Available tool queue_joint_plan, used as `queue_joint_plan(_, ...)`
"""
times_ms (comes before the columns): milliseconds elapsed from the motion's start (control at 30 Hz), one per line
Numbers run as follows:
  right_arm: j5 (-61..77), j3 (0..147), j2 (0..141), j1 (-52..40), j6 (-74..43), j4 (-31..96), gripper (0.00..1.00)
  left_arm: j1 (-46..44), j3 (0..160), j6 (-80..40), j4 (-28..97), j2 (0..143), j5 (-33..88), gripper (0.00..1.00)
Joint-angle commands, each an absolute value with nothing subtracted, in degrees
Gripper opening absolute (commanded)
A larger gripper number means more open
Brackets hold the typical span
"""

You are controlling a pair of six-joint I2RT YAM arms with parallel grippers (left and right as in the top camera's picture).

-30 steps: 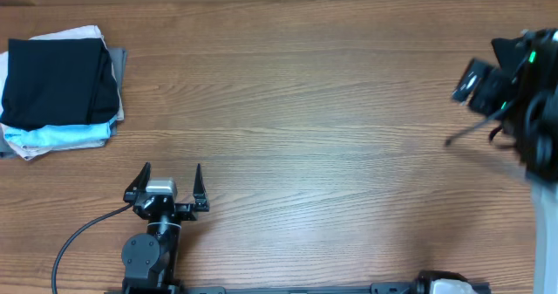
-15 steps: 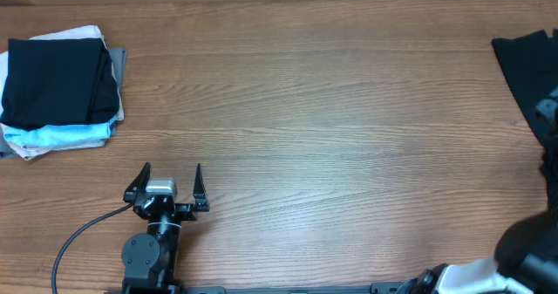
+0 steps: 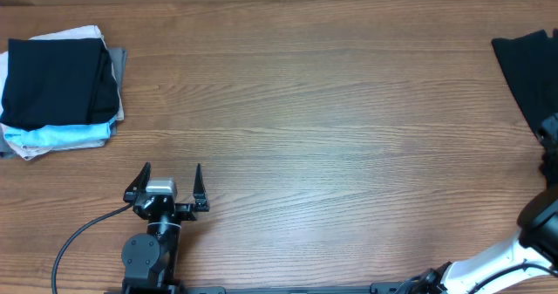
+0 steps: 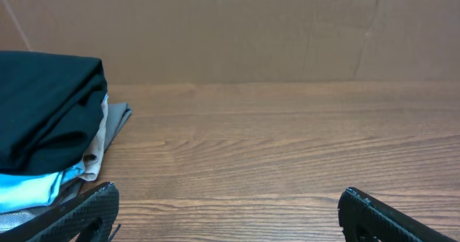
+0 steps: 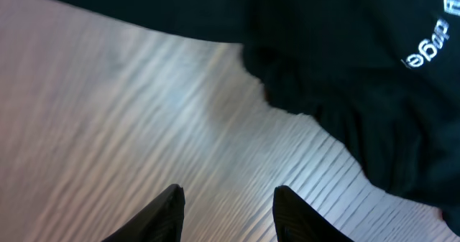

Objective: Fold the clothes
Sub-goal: 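Reach the right gripper to the black t-shirt at the right edge and grasp it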

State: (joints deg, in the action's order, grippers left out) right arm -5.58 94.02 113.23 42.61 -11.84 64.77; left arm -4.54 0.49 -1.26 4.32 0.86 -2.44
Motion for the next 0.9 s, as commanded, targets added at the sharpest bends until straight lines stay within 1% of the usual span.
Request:
queue_joint_plan(0,-6.4,93.8,117.1,45.1,-12.1,64.3,0.44,-5.0,0.3,-0.2,4.1,0.3,-3.2,1.0)
queue_joint_plan(233,-5.1,93.7,120.9,48.0,-12.3,60.3,0.45,-5.0,0.3,-0.2,4.1,0.3,-3.2,1.0)
queue_joint_plan(300,-5.1,93.7,120.9,48.0,-12.2,58.4,0.51,-5.0,0.3,-0.2,4.1,0.3,-3.2,1.0)
queue_joint_plan(333,-5.3,93.7,121.0,48.0,-12.2,57.6,0.51,-5.0,0.3,-0.2,4.1,0.3,-3.2,1.0)
queue_joint_plan(467,-6.8,92.9,121.4,48.0,-12.2,54.6,0.5,-5.0,0.3,-0.2,4.1,0.3,-3.2,1.0)
queue_joint_plan(567,-6.7,91.0,121.6,48.0,-12.3,52.5,0.44,-5.0,0.3,-0.2,4.1,0.3,-3.2,1.0)
queue_joint_plan(700,-6.2,87.9,121.6,47.9,-13.3,50.7,0.41,-5.0,0.3,-0.2,4.1,0.3,-3.2,1.0)
queue_joint_plan(767,-6.3,87.8,121.6,47.7,-13.8,50.6,0.42,-4.9,0.3,-0.2,4.1,0.3,-3.2,1.0)
queue_joint_plan(867,-6.4,88.2,121.5,47.3,-13.8,50.7,0.46,-5.0,0.3,-0.2,4.1,0.3,-3.2,1.0)
